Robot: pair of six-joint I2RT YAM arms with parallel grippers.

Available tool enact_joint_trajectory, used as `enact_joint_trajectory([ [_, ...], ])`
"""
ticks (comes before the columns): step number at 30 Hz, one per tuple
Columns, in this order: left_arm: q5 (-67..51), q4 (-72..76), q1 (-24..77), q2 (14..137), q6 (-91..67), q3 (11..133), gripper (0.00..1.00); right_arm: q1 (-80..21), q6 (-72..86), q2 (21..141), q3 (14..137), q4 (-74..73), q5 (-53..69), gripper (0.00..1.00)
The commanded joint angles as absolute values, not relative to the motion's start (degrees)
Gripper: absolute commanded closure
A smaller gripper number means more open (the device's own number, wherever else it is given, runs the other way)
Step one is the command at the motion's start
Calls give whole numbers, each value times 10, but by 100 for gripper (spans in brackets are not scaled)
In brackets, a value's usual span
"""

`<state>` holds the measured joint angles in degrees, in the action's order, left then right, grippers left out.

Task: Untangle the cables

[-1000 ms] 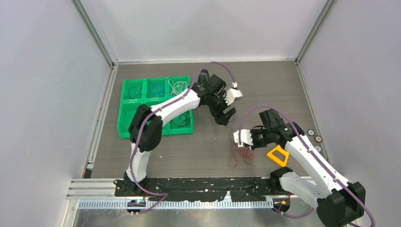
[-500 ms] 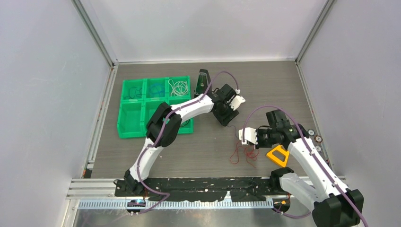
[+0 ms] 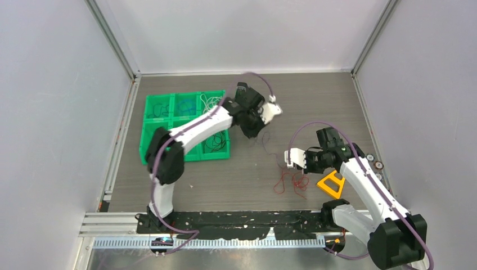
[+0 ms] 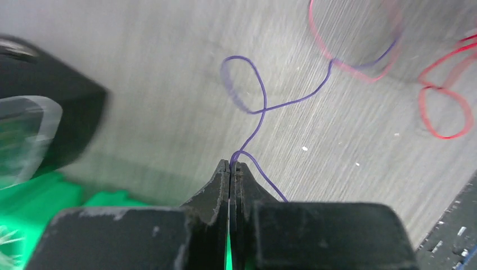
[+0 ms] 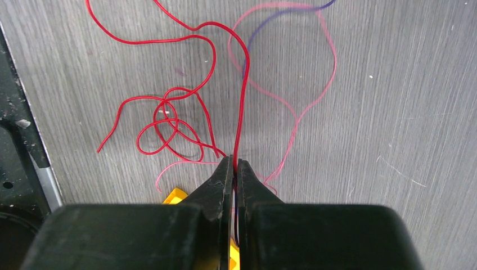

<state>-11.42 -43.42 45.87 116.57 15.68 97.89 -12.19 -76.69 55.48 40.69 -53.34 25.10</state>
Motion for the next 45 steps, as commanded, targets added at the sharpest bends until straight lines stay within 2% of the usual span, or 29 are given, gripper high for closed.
enact_joint_trajectory([
  [1, -203, -395, 419, 999, 176, 1007, 100, -114, -776, 569, 417, -500, 254, 95],
  [9, -313, -410, 287, 890, 103, 1072, 100, -107, -771, 596, 416, -477, 257, 95],
  [19, -320, -428, 75, 863, 77, 1151, 100, -103, -761, 648, 452, -462, 268, 95],
  [28, -332, -414, -75, 934, 87, 1172, 100, -102, -695, 736, 540, -459, 289, 95],
  [37, -296, -391, -147, 1021, 149, 1115, 100, -103, -638, 807, 619, -462, 300, 95],
  [45, -207, -351, -152, 1120, 210, 1049, 100, -103, -560, 869, 709, -474, 321, 95],
])
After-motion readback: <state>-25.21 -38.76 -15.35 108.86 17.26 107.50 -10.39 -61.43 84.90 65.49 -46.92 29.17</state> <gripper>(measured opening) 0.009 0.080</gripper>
